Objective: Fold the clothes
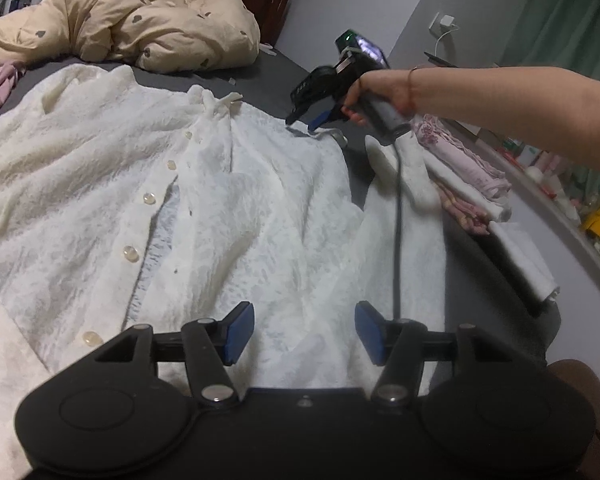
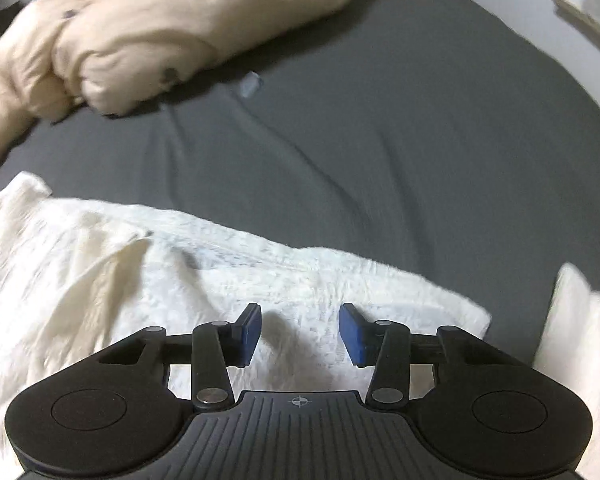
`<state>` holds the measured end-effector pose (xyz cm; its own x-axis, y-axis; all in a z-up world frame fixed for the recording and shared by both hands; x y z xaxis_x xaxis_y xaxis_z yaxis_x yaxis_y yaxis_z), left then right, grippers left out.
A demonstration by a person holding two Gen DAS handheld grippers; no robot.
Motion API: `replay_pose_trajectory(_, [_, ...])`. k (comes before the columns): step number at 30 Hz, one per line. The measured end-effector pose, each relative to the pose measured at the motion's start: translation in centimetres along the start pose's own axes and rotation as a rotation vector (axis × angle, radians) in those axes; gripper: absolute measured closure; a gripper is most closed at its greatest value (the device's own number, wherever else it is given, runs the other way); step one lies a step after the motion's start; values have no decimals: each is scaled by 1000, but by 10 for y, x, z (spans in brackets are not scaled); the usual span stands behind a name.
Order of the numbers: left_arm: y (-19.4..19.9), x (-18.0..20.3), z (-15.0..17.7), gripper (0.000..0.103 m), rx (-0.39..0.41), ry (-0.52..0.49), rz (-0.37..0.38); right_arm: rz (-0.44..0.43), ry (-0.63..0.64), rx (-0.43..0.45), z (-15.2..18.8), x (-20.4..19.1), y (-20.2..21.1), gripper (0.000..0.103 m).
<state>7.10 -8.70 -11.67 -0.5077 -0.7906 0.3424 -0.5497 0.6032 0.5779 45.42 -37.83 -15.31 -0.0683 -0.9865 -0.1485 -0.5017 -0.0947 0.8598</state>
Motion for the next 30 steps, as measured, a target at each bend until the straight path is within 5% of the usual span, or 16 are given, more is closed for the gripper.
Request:
replay_pose_trajectory(4, [1,-8,-1,48,1,27,-5,61,8,30,3,8,-3,98])
replay_pose_trajectory(8, [0,-15,-1,48,1,51,-11,27,-31,26,4,21,5,100])
replay_pose_trajectory(13, [5,-17,-4,48,16,50,-24,41,-104,121,-4,48,35,100])
replay_pose_trajectory(17, [6,-20,-5,46,17,48,-41,120,-165,183,-12,77,50,100])
replay_pose_trajectory(24, [5,-24,-5,46,-9,35,-82,231,-258,132,5,120,41,98])
replay_pose_trajectory(27, [7,-27,-3,46,-29,38,-93,235,-249,161,1,122,51,93])
replay_pose_trajectory(30, [11,-28,3,46,-57,52,-91,262,-254,246,-12,121,77,45])
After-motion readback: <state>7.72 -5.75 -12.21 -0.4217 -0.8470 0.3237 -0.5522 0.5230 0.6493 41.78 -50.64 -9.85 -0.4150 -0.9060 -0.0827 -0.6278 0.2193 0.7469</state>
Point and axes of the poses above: each gripper's, at about its wrist camera, not at the fingertips, and y roughly against the way its jaws point, x to its right, z to its underside, the point moved 5 cm from there along -y, roughly the way its jaws point, and after that the axes turned 4 degrees about -y, right-handed, at the moved point
